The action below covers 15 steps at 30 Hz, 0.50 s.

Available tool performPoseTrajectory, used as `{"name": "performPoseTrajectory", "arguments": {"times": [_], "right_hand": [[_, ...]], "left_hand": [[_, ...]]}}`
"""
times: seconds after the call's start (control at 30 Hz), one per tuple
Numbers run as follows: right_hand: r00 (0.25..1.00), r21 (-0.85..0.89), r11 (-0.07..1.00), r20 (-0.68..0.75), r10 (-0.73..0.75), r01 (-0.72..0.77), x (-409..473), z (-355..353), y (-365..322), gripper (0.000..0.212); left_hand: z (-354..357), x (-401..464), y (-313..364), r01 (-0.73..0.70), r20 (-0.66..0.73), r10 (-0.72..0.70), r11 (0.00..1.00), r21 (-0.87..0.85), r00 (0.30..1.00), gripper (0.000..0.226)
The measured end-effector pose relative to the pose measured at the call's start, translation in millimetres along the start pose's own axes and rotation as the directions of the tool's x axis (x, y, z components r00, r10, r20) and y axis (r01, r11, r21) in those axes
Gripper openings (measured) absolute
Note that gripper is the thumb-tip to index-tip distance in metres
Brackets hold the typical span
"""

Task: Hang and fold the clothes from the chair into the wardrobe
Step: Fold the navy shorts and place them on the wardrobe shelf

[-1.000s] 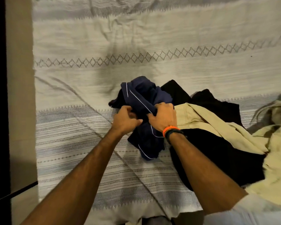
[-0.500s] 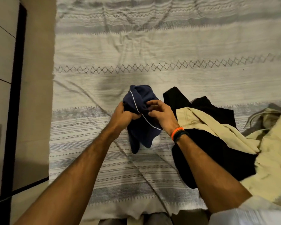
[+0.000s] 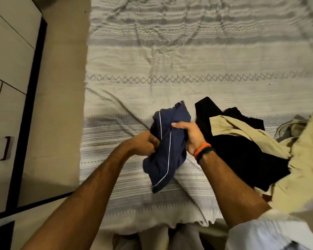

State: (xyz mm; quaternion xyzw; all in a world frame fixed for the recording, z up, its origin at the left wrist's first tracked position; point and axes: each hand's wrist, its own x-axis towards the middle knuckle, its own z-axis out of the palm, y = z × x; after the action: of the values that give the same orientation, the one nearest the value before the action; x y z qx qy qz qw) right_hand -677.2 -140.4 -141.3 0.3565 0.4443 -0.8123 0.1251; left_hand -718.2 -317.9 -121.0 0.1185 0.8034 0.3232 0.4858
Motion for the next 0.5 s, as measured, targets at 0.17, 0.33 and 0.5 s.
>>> {"name": "performPoseTrajectory", "arguments": {"times": [0.17, 0.33, 0.5], "right_hand": [[0.982, 0.18, 0.977, 0.131, -0.136, 0.112, -44.3, 41.2, 5.2, 0.03], [0.954, 0.095, 0.967, 0.166, -0.249, 0.236, -86.6, 80.2, 3.6, 0.026], [0.928, -0.047, 0.94, 0.185, -0.323, 0.337, -121.3, 93.7, 1.4, 0.023]], "left_hand": [[-21.2, -21.6, -7.5, -0.019, -0.245, -0.131, 0.85, -0.527, 0.961, 0.021], [-52.5, -57.1, -1.0, -0.072, -0.202, -0.14, 0.623, -0.779, 0.969, 0.038], [-79.7, -83.0, 16.1, -0.031, -0.023, 0.022, 0.507, -0.861, 0.999, 0.07]]}}
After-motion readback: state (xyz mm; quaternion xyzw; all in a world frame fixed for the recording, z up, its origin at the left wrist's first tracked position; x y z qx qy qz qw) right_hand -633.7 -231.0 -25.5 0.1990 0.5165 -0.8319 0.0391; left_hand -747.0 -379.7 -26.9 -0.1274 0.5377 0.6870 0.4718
